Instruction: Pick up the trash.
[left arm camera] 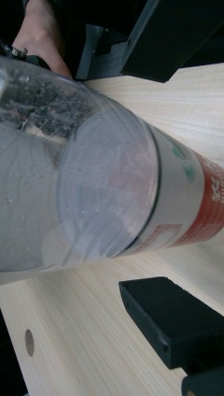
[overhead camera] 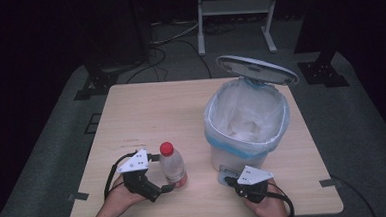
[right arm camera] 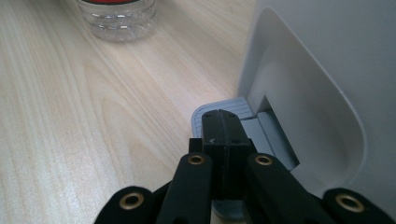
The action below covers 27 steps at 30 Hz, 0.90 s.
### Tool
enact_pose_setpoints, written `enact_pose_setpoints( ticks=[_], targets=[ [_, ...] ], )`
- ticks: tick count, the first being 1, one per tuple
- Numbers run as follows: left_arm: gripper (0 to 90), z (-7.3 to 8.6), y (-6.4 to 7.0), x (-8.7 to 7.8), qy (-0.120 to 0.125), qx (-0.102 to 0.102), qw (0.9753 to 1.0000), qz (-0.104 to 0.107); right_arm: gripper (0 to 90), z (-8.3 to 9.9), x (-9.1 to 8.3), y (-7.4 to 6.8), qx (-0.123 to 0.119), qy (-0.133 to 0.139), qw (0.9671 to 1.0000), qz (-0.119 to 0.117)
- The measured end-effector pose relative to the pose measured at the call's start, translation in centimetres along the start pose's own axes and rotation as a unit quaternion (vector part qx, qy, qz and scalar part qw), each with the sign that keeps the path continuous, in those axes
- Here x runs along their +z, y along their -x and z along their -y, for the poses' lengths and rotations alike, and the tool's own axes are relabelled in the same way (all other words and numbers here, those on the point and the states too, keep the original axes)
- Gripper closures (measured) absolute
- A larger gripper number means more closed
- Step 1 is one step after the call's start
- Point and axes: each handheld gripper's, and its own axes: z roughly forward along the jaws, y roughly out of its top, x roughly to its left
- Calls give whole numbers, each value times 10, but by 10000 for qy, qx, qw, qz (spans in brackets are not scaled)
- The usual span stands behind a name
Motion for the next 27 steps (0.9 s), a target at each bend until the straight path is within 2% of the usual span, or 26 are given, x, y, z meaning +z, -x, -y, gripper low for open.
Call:
enact_pose_setpoints(
  ticks=[14,24,27],
  targets=[
    [0,-9,-5,12,6,67,10000,57,898,0,0,0,10,0,10000,0],
    [0,-7,-7,21,-131,60,9999,-7,898,0,0,0,15,0,10000,-3],
    [36,-7,-7,20,-136,90,9999,-49,898,0,0,0,21,1,10000,-8]
  ],
)
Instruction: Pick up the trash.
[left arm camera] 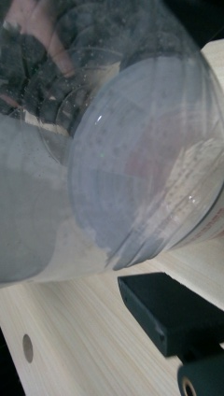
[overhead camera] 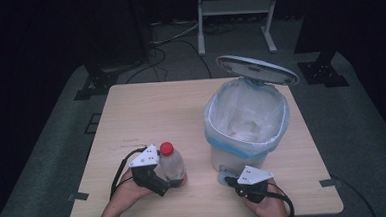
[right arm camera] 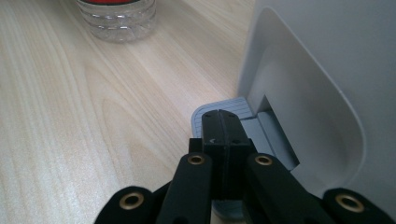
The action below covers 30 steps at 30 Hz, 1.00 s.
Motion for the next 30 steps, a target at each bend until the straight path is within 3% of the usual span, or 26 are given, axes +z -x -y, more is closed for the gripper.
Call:
enact_pose_setpoints(
  ticks=[6,12,18,30],
  targets=[
    [92,2,-2,-2,99,-121,9999,15,899,0,0,0,11,-2,10000,-7],
    [141,4,-2,-4,146,-39,9999,-32,899,0,0,0,9,-3,10000,-3],
    [266,6,-1,-6,256,100,9996,7,898,0,0,0,7,-3,10000,0],
    [275,6,-2,-7,338,44,9994,7,898,0,0,0,7,-2,10000,0]
  ],
)
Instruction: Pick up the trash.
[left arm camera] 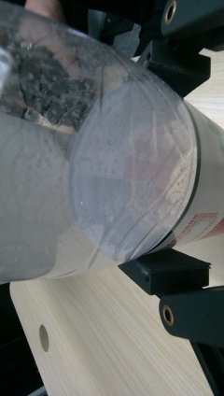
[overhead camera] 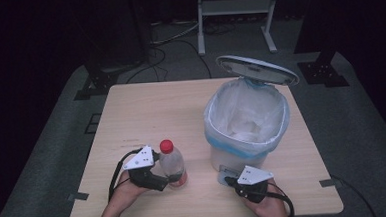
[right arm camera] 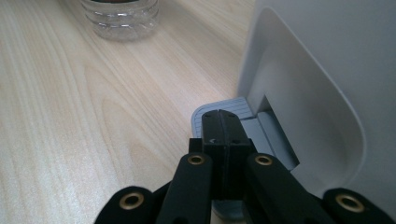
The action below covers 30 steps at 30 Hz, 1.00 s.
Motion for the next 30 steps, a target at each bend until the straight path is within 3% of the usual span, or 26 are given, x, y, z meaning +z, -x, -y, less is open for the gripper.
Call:
enact_pose_setpoints(
  ticks=[12,30],
  targets=[
    [279,-8,-1,-5,84,-54,9999,104,898,0,0,0,-10,4,10000,6],
    [280,-30,-4,-16,469,-112,9984,296,898,0,0,0,-36,11,10000,19]
  ],
)
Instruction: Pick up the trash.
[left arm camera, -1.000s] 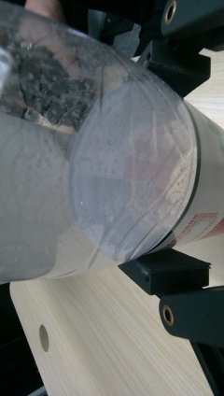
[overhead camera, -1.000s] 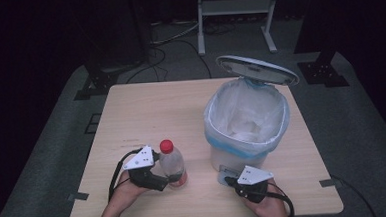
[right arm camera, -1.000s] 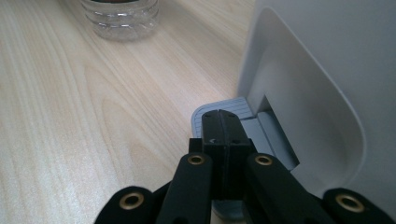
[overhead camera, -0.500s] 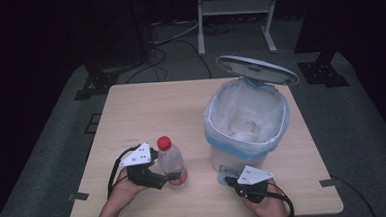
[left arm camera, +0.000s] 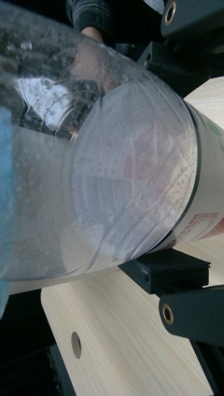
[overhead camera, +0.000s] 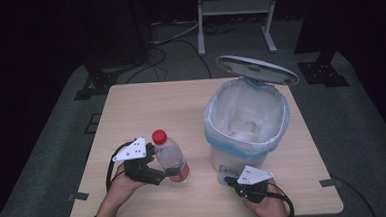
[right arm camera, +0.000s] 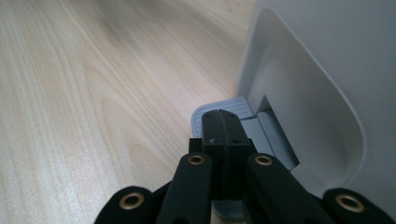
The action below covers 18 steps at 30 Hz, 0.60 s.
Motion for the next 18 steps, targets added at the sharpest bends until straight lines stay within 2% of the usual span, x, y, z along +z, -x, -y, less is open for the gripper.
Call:
enact_pose_setpoints(
  ticks=[18],
  targets=[
    [280,-20,-2,-3,203,-7,9997,164,899,0,0,0,-6,22,10000,-7]
  ],
)
